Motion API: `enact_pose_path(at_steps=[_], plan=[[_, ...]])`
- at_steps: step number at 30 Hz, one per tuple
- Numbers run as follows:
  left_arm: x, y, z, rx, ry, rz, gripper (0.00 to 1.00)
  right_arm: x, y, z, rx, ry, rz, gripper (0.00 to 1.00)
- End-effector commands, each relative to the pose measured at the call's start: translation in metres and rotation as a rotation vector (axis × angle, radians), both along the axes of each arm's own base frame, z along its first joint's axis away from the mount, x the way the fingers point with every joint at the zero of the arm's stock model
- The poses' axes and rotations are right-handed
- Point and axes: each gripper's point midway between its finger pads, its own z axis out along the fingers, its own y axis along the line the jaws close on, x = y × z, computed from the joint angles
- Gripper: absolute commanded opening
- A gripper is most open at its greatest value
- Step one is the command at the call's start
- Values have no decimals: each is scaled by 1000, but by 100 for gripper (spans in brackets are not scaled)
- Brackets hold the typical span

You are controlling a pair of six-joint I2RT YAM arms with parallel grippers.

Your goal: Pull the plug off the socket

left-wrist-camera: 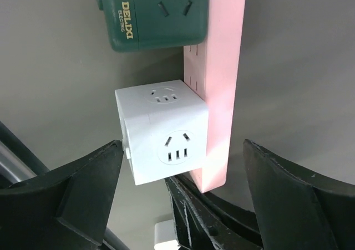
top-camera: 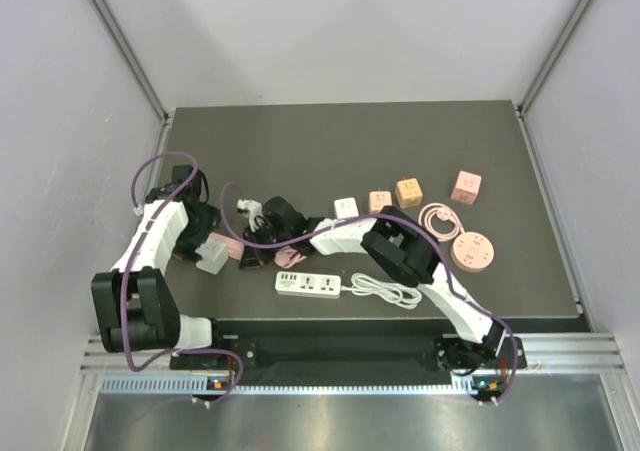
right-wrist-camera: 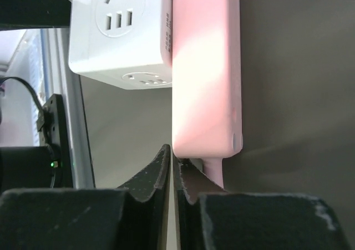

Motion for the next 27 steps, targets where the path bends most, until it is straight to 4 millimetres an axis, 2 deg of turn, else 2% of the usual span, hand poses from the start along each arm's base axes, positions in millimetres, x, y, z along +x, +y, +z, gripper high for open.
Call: enact_pose_path(at_steps=[1, 3, 4, 7, 10, 11, 12, 14, 16, 19, 20, 21, 22, 27], plan=[[5, 4, 19, 25, -74, -5, 93, 8, -8, 19, 47, 6, 9, 6], [3, 13, 45, 84, -115, -20, 92, 5, -8, 34, 86, -5, 29, 12], [0, 21, 53, 130, -116, -15, 92, 1, -11, 34, 86, -4, 38, 14], [-17, 31, 80, 202, -149, -19, 92, -7, -21, 70, 130, -44, 64, 24], [-27, 30, 83, 206, -171, -30, 89, -7, -33, 83, 123, -102, 58, 39], [-31, 27, 86, 196, -199, -36, 88, -8, -36, 96, 129, -123, 58, 43], [-33, 25, 83, 189, -203, -42, 88, -7, -38, 100, 131, -152, 65, 50], [-36, 23, 84, 181, -220, -46, 86, -5, -36, 110, 134, -175, 74, 56], [-38, 20, 82, 165, -223, -62, 84, 7, -29, 110, 108, -219, 59, 62], [-37, 12, 85, 130, -232, -91, 83, 25, -25, 85, 2, -255, 9, 72], [-37, 10, 85, 121, -234, -95, 83, 30, -22, 79, -17, -261, 0, 73], [-37, 6, 85, 101, -240, -104, 83, 39, -14, 87, -13, -293, 2, 73], [-37, 5, 86, 95, -244, -108, 82, 39, -14, 62, -70, -274, 11, 74], [-38, -1, 82, 70, -245, -134, 82, 49, 0, 52, -94, -348, -13, 78]])
